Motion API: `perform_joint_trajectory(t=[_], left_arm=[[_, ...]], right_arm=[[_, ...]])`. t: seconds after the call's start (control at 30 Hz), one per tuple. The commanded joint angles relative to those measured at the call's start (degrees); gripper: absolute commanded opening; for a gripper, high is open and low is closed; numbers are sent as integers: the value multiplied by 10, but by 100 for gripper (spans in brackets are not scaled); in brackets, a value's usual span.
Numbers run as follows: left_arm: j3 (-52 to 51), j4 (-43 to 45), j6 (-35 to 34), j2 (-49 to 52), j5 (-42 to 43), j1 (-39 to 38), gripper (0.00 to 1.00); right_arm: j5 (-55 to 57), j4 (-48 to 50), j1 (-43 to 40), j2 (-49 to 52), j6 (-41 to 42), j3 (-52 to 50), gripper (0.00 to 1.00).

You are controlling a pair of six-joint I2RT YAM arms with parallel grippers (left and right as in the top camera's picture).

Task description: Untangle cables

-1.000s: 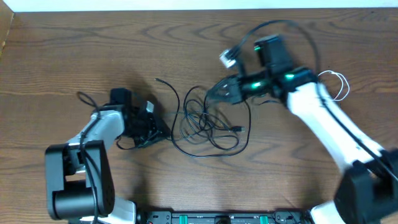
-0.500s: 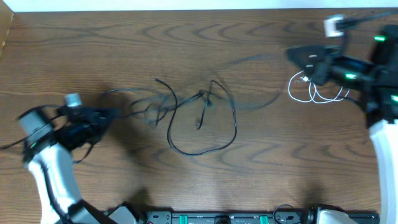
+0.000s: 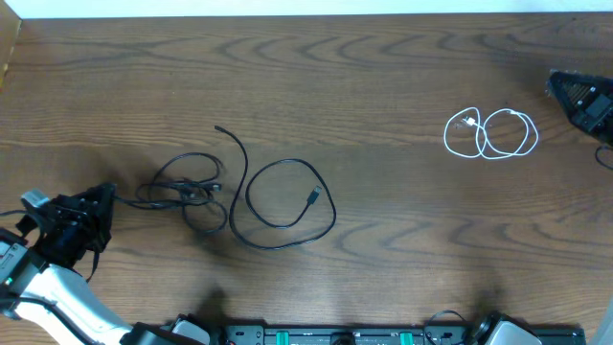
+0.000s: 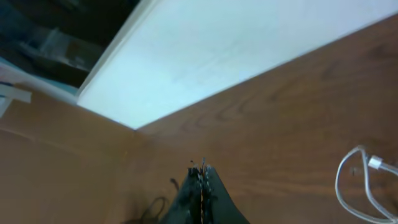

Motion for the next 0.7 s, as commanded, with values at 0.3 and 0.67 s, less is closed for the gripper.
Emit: perform_joint_trajectory(t=[0.3, 0.67], left_arm=[[1, -21, 63, -3, -28, -82, 8], [1, -73, 63, -3, -165, -93, 7]], right_arm=[[75, -115, 126, -3, -99, -1, 41], [272, -153, 395, 34, -126, -2, 58]])
